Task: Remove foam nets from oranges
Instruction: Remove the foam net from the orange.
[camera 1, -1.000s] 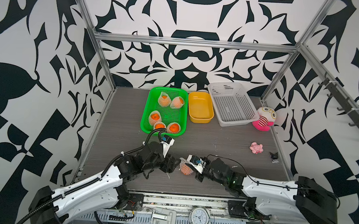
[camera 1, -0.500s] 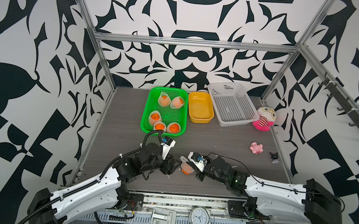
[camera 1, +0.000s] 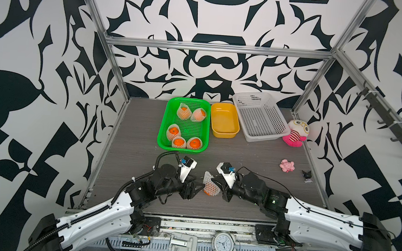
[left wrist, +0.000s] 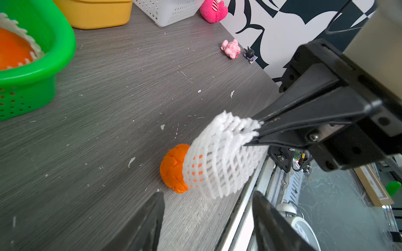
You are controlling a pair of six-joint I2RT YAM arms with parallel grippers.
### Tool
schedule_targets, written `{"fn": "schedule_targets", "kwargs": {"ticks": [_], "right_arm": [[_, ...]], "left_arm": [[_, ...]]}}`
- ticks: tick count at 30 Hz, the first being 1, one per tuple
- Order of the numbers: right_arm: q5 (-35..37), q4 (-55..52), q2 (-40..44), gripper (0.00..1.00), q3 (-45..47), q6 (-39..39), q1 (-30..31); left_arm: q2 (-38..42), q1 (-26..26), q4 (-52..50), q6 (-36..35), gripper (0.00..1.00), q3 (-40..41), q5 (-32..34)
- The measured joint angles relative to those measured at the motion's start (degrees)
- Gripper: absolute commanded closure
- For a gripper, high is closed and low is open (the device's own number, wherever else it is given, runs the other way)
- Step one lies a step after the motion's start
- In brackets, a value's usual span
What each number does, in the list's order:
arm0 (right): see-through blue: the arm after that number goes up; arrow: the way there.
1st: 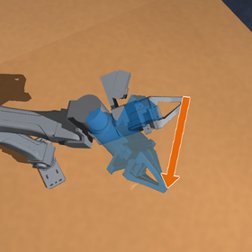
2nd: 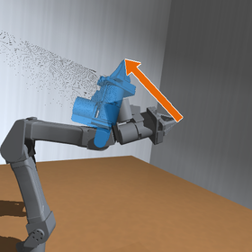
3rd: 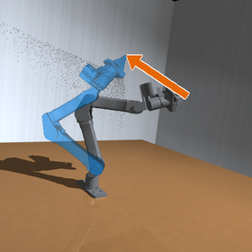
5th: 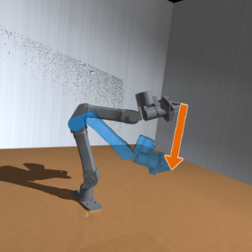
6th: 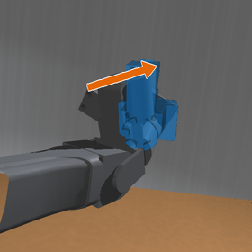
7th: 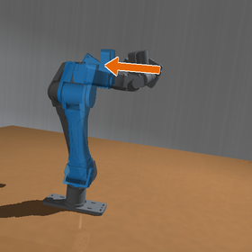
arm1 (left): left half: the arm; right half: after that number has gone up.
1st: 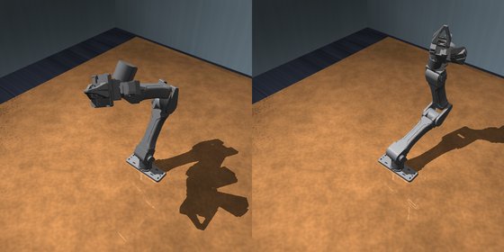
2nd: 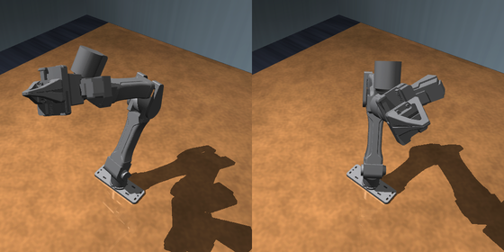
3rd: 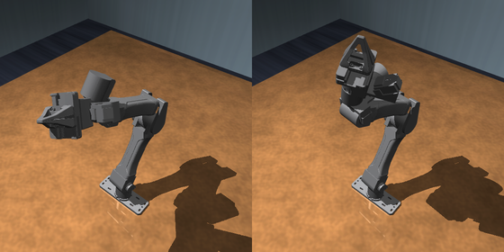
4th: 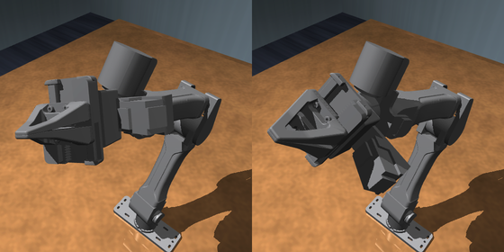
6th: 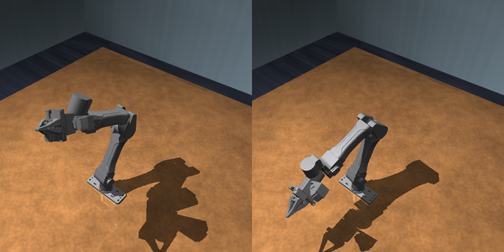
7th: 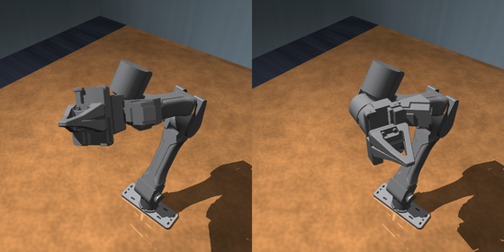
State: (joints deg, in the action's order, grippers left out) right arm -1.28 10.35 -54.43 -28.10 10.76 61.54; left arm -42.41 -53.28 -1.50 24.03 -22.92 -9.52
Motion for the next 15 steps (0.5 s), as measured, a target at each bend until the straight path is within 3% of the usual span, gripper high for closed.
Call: {"fn": "schedule_targets", "kwargs": {"ticks": [5, 11, 15], "right_arm": [[-5.0, -4.0, -1.6, 1.00, -3.3, 4.4, -3.7], [-18.0, -5.7, -6.7, 1.00, -5.6, 11.2, -14.3], [-24.0, -5.5, -8.0, 1.00, -5.6, 14.3, -16.7]], "left_arm": [[-0.4, 0.0, 1.6, -0.5, 0.34, 0.0, -1.0], [-0.9, 0.0, 2.1, -1.2, 0.33, 0.0, -1.6], [-1.8, 0.0, 3.0, -1.5, 0.33, 0.0, -2.1]]}}
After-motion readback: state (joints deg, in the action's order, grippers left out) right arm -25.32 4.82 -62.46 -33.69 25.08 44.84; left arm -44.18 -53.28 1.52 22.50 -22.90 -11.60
